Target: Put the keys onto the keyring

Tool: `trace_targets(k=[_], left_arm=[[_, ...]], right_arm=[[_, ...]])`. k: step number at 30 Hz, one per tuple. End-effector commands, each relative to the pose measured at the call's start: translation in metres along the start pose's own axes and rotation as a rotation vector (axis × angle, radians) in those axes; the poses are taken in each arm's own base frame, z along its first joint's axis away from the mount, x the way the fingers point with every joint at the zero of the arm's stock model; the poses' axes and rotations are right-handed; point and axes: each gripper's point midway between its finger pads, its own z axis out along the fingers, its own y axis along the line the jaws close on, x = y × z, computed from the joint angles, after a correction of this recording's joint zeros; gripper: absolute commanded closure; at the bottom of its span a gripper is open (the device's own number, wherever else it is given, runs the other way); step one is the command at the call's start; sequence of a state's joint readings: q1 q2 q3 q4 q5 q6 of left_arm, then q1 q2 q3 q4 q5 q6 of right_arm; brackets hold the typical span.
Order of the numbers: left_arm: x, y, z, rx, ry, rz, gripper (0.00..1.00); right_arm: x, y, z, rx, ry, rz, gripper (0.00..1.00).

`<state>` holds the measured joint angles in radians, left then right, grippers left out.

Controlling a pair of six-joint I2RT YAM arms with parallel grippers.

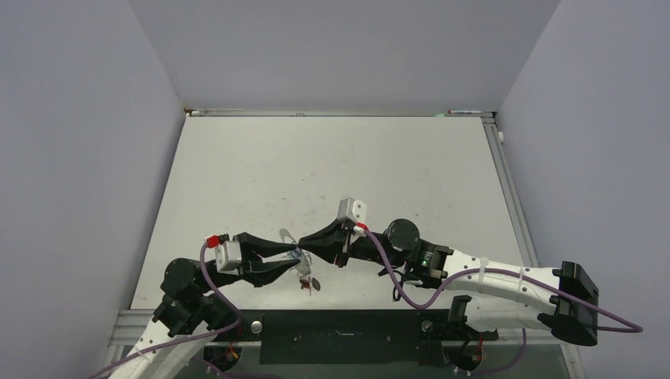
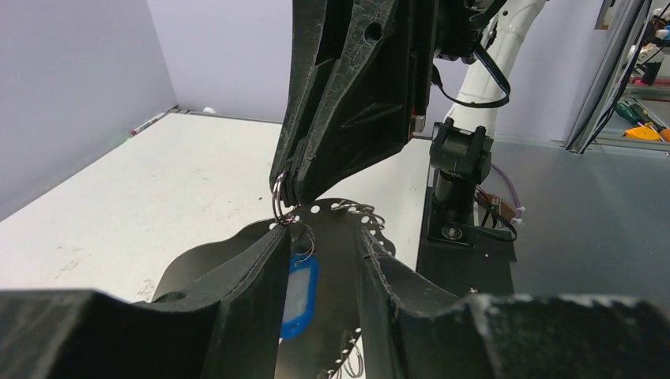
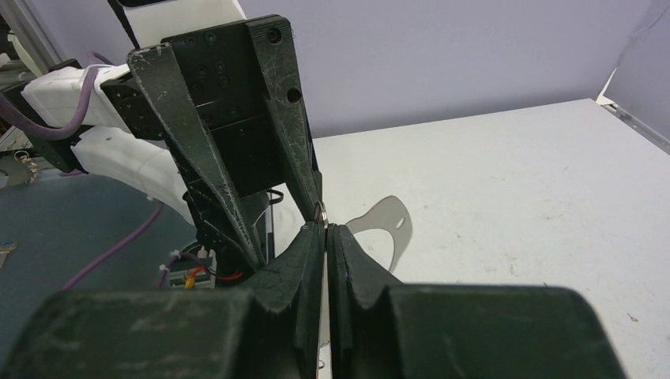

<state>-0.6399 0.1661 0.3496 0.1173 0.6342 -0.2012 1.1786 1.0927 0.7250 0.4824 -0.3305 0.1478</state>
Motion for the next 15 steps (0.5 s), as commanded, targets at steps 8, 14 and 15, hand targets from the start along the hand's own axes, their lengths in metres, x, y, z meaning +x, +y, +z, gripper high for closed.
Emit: trace_targets(k=[8, 14, 15], left_arm=[[-0.022, 0.005, -0.004, -0.053, -0.065, 0.049, 0.68], [-0.027, 0.010, -0.007, -0.092, -0.086, 0.064, 0.71], [-0.027, 0.010, -0.008, -0.095, -0.088, 0.065, 0.72]], right_arm=[[-0.023, 0.013, 0.000, -0.068, -0.094, -0.016, 0.95], [-0.023, 0.016, -0.003, -0.081, -0.094, -0.015, 0.95], [-0.024, 0.016, -0.003, -0.082, -0.097, -0.015, 0.95]])
